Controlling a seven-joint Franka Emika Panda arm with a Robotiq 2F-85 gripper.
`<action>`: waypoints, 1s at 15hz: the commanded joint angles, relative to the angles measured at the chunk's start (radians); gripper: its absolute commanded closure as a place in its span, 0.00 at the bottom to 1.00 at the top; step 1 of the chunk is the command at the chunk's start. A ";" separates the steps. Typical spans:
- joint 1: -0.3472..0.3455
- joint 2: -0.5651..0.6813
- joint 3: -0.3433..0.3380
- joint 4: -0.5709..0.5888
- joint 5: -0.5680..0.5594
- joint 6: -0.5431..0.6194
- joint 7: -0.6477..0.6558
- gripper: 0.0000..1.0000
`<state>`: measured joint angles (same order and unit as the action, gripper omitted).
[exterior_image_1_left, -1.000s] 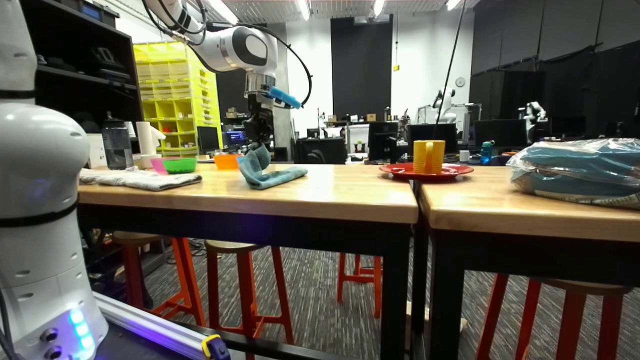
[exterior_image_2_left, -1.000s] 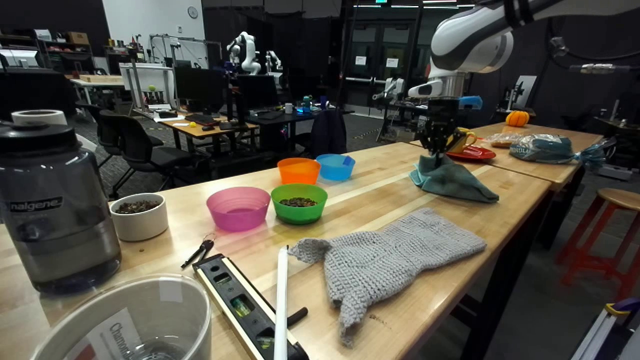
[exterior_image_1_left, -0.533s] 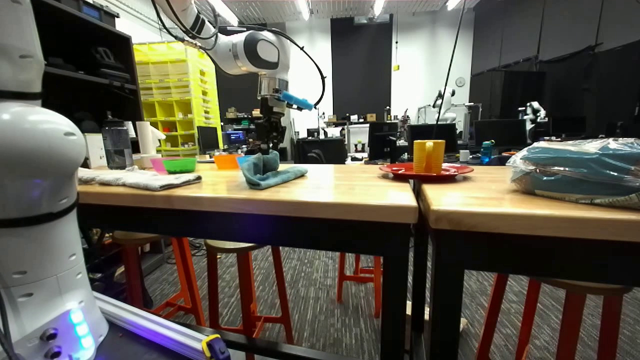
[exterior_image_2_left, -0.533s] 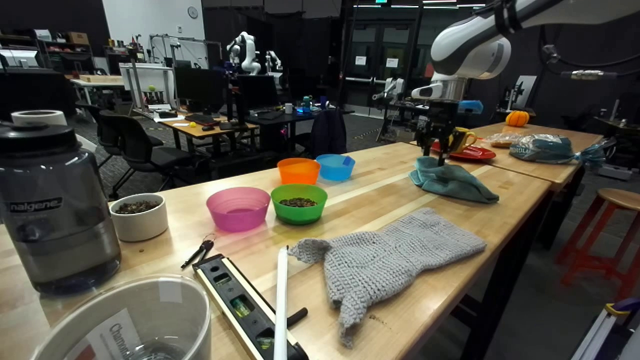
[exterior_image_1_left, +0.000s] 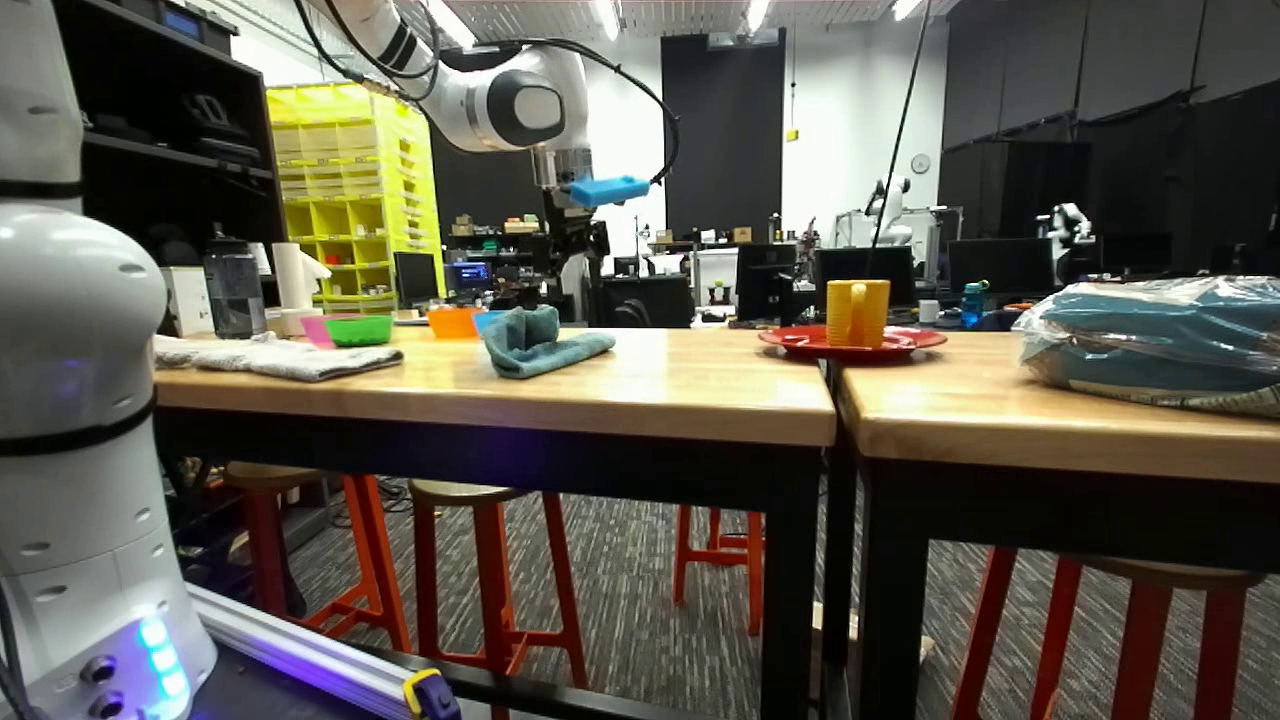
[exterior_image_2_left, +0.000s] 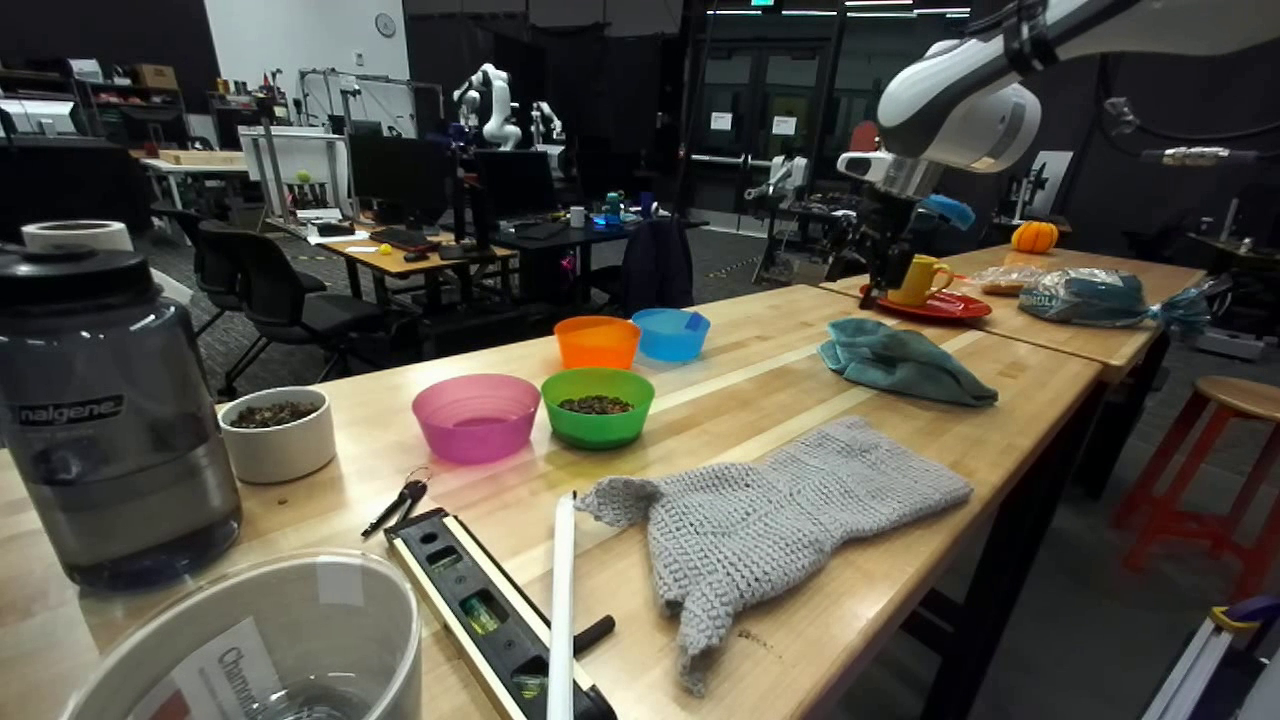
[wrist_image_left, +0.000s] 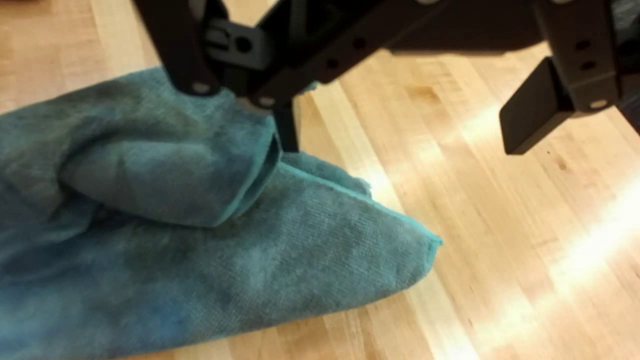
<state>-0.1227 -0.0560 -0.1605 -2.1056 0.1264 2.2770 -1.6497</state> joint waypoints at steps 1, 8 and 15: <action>-0.001 -0.110 0.015 -0.106 -0.063 0.017 0.216 0.00; 0.022 -0.299 0.028 -0.173 -0.076 -0.201 0.601 0.00; 0.094 -0.401 0.074 -0.346 -0.069 -0.082 0.886 0.00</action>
<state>-0.0558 -0.3961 -0.1143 -2.3467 0.0588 2.0968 -0.8760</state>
